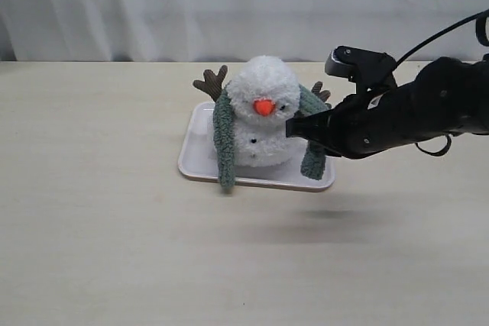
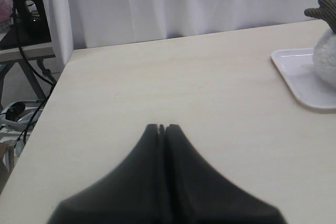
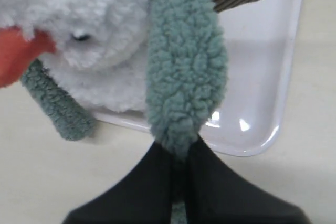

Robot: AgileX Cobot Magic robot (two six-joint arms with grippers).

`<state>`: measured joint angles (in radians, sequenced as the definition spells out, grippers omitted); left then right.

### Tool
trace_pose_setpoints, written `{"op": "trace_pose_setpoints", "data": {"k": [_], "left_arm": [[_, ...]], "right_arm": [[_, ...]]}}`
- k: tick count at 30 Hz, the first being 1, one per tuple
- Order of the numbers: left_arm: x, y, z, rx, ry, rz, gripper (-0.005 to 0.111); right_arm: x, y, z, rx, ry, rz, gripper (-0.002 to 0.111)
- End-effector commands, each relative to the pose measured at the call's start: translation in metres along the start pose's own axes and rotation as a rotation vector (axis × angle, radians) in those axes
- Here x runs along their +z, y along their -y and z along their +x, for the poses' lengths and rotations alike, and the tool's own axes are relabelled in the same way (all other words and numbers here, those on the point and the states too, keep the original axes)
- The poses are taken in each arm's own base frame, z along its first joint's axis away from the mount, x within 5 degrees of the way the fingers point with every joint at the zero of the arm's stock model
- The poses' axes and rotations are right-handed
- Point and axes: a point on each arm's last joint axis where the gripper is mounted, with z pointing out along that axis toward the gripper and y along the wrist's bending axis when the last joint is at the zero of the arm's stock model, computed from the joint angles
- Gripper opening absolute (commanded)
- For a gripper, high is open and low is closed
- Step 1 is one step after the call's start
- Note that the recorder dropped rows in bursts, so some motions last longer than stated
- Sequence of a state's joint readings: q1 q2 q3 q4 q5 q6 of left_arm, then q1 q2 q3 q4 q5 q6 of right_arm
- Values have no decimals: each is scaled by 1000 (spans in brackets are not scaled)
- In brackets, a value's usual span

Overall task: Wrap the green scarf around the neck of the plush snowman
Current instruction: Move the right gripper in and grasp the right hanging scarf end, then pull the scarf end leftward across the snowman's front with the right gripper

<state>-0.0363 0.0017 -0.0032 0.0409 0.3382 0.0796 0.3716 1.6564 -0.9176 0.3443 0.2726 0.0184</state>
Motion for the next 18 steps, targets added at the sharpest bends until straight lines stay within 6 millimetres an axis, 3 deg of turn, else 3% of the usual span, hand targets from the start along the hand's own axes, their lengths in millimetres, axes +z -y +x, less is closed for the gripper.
{"op": "trace_pose_setpoints", "data": {"k": [1,11,18], "left_arm": [[0,0,0,1,10,-2,0],[0,0,0,1,10,-2,0],[0,0,0,1,10,-2,0]], "right_arm": [[4,-11,6,52,-32,-51,4],[30,-44,16,7,79,-87,4],[54,-45,24,-31,79,-53,6]]}}
